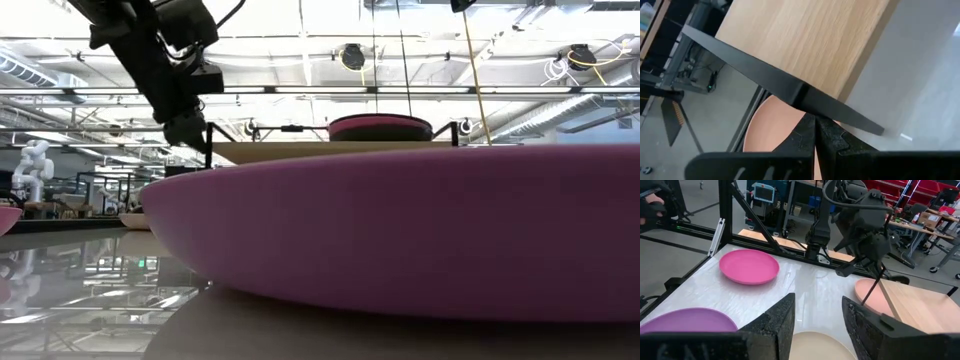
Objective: Place and stack plates onto a shelf
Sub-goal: Adjust the shelf on the table, then stack the light pink plate on the black plate on the shelf
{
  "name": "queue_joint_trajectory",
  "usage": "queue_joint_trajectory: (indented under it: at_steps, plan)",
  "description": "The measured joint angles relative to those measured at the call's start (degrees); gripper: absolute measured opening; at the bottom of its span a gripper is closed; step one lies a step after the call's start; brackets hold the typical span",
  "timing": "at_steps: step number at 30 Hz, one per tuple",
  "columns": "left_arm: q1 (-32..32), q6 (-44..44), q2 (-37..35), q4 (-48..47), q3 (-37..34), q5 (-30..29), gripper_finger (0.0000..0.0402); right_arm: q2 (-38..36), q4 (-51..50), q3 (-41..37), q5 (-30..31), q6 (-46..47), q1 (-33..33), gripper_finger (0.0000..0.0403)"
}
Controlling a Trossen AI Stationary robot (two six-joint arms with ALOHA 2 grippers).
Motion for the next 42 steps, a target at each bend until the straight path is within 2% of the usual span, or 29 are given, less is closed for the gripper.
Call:
queue_joint_trajectory:
  at_steps: [7,13,19,26,29,32,36,39,42]
  plan:
    - [0.0,-0.7,0.0,-3.5,0.0,0.2,0.0002,0.0,-0.3,0.0,0.0,0.0,0.0,0.0144]
    - [0.0,-6.7,0.0,-12.1,0.0,0.7,0.0017,0.0,-0.5,0.0,0.0,0.1,0.0,0.0144]
    - [0.0,-12.7,0.0,-16.2,0.0,1.9,0.002,0.0,-0.6,0.0,-0.2,1.5,0.0,0.0144]
    - [2.7,-17.3,-2.7,-13.4,-5.5,3.0,0.0021,0.0,-1.0,0.0,-0.2,1.6,0.0,0.0144]
    - [5.3,-18.0,-4.7,-8.1,-9.9,6.5,0.0021,0.0,-1.2,0.0,-0.2,1.6,0.0,0.0144]
    - [7.4,-16.4,-6.4,-1.6,-13.9,9.3,0.0021,0.0,-1.2,0.0,-0.2,1.5,0.0,0.0144]
    - [8.8,-12.1,-7.6,2.5,-17.3,11.8,0.0025,0.0,-1.1,0.0,-0.2,0.9,0.0,0.0144]
    - [9.2,-10.3,-7.6,3.2,-17.7,13.3,0.0048,0.0,-0.9,0.0,-0.2,0.5,0.0,0.0144]
    - [9.3,-7.7,-7.6,4.0,-17.8,13.3,0.0086,0.0,-0.7,0.0,-0.2,0.5,0.0,0.0144]
